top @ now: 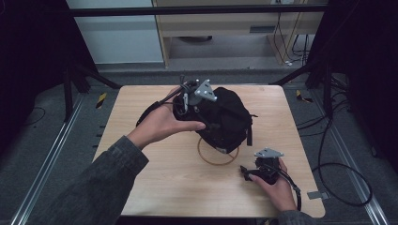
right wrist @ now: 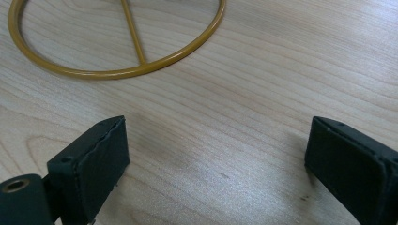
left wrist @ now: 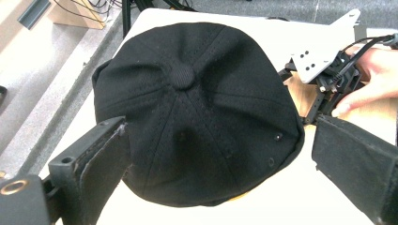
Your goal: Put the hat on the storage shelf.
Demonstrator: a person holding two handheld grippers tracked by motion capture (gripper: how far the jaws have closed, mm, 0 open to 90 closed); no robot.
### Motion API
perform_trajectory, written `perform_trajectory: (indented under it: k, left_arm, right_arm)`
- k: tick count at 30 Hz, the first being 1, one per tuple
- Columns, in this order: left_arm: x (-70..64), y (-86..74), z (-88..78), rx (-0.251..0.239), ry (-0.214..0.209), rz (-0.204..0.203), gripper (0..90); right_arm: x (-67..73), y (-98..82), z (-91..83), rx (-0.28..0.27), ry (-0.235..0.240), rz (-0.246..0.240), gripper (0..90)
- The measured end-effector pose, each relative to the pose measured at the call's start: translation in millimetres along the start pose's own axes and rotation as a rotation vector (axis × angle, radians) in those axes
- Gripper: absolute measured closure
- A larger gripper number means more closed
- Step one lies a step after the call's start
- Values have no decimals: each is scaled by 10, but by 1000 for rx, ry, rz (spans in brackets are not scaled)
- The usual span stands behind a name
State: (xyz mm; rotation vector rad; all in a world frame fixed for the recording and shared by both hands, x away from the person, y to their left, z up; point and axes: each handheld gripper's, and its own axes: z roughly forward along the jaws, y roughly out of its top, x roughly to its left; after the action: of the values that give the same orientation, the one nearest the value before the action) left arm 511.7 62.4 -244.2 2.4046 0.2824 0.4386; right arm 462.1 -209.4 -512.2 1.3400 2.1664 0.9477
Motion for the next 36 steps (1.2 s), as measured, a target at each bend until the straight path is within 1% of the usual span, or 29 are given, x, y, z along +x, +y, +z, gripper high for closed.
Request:
perform_trajectory:
  k: [4,5,10,14,15,16,19,21,26,28,31,36]
  left_arm:
    - [-2,-85,-105,-24,5,-16,48]
    - [-7,-113,-131,-30,7,-27,48]
    - [-26,-243,-244,-43,15,-30,48]
    - [-80,-348,-347,-76,26,-32,50]
    - [-80,-348,-347,-76,26,-32,50]
    - [-102,-394,-382,-79,28,-30,50]
    - [-144,-525,-435,-68,40,-32,47]
    - [-162,-624,-454,-64,39,-47,48]
    - [-180,-849,-468,-51,43,-67,47]
    - [-168,-931,-469,-40,46,-83,46]
    - [-118,-1060,-471,-29,54,-119,44]
    - [-57,-1254,-451,-10,63,-150,40]
  right_arm:
    - [0,0,-1,1,0,0,68]
    - [0,0,-1,0,0,0,68]
    - [-5,1,0,-1,0,-7,68]
    - [-4,1,0,-1,0,-6,68]
    - [-4,1,0,-1,0,-6,68]
    - [-4,0,0,-1,-1,-7,68]
    - [-3,0,-1,-1,-1,-4,68]
    - [-6,1,0,-2,-1,-9,68]
    - [-4,-1,-3,-3,0,-9,68]
    - [-5,-2,-3,-3,0,-10,68]
    - [-5,-2,-4,-3,0,-10,68]
    - [-5,-2,-3,-3,0,-10,68]
